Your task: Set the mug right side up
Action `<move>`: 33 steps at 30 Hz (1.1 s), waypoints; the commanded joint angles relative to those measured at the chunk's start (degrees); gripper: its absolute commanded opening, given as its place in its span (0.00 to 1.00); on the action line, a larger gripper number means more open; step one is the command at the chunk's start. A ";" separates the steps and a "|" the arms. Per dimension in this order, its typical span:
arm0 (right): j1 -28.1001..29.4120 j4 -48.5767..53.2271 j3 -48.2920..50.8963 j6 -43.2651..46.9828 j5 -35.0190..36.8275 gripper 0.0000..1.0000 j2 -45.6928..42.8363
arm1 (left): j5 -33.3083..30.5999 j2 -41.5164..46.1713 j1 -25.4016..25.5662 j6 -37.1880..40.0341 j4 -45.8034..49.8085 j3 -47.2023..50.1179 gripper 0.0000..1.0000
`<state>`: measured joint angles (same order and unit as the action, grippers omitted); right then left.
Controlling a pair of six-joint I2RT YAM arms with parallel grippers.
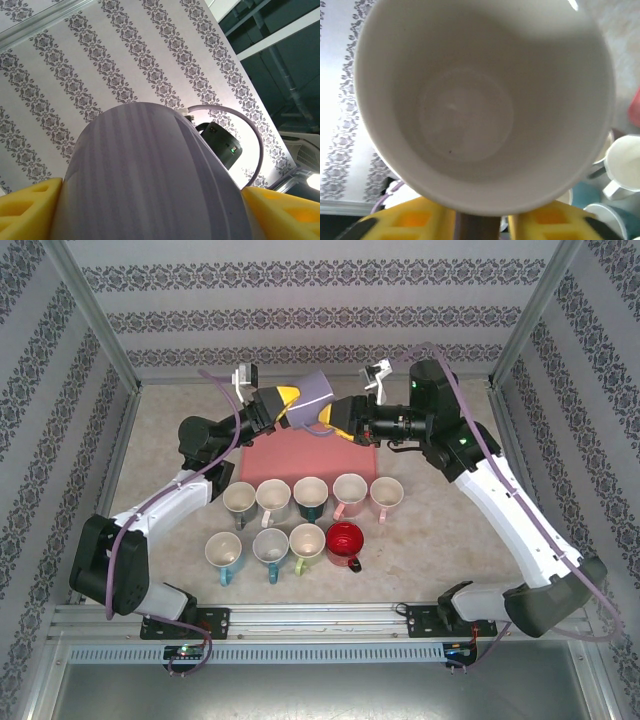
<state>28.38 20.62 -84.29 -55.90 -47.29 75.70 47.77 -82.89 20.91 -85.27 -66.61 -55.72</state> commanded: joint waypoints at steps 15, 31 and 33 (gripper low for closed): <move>0.68 -8.37 7.59 -4.20 5.73 0.00 -8.47 | 2.06 5.13 1.21 4.71 2.20 -0.13 1.00; 20.36 37.92 2.23 32.36 52.49 0.00 -22.27 | -17.24 21.23 -2.80 39.76 79.89 -8.87 1.00; 23.26 41.62 3.13 31.11 57.70 0.00 -23.68 | -20.99 22.86 -2.63 44.94 87.95 -11.66 1.00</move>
<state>49.34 55.55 -79.75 -29.91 -5.32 54.37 33.78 -63.44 18.31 -53.47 0.84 -62.78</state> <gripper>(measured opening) 0.127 0.998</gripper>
